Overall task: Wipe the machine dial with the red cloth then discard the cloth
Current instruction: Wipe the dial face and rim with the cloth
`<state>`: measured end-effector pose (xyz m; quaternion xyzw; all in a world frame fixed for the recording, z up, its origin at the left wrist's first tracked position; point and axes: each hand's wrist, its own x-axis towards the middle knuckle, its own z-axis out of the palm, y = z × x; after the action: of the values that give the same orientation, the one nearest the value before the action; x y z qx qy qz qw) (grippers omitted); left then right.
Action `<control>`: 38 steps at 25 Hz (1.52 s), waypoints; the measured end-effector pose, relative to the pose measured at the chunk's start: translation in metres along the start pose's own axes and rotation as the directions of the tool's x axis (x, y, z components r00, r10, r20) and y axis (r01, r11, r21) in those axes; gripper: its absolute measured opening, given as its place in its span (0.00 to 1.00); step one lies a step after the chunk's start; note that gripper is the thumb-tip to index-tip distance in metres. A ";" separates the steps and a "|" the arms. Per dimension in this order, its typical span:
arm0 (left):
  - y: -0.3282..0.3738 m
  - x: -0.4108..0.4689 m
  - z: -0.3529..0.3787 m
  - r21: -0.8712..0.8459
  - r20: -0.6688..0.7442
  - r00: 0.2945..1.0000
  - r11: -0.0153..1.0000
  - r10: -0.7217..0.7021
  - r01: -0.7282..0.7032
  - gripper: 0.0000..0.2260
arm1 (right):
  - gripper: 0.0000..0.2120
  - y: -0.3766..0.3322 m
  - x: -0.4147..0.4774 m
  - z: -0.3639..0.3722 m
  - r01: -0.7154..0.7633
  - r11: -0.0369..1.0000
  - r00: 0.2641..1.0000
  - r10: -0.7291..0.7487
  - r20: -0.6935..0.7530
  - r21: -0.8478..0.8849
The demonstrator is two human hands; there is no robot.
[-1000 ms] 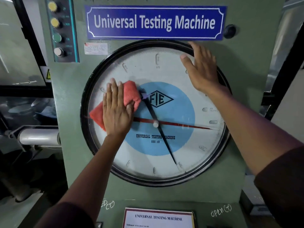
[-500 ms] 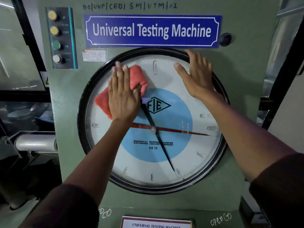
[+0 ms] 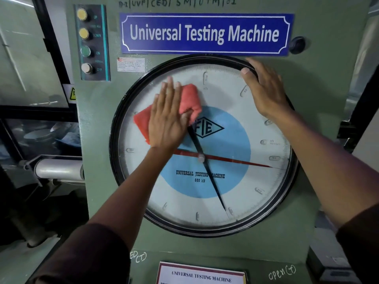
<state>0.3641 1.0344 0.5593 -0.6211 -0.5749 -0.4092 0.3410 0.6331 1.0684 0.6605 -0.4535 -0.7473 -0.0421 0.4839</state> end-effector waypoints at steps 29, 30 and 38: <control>0.001 0.013 -0.008 -0.011 -0.015 1.000 1.000 0.010 -0.010 0.30 | 0.27 -0.002 -0.001 -0.001 -0.037 0.998 0.999 0.036 0.017 0.052; -0.003 0.009 -0.007 -0.029 -0.032 0.997 0.997 -0.067 0.066 0.30 | 0.27 -0.001 -0.001 -0.001 -0.038 0.998 0.999 0.037 0.020 0.054; -0.013 -0.096 0.007 -0.006 0.093 0.995 0.999 0.040 -0.039 0.30 | 0.32 -0.004 0.000 0.006 -0.025 0.999 1.000 0.025 -0.018 0.026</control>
<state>0.3517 1.0002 0.4697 -0.6514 -0.5768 -0.3743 0.3208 0.6256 1.0690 0.6589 -0.4562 -0.7376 -0.0304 0.4970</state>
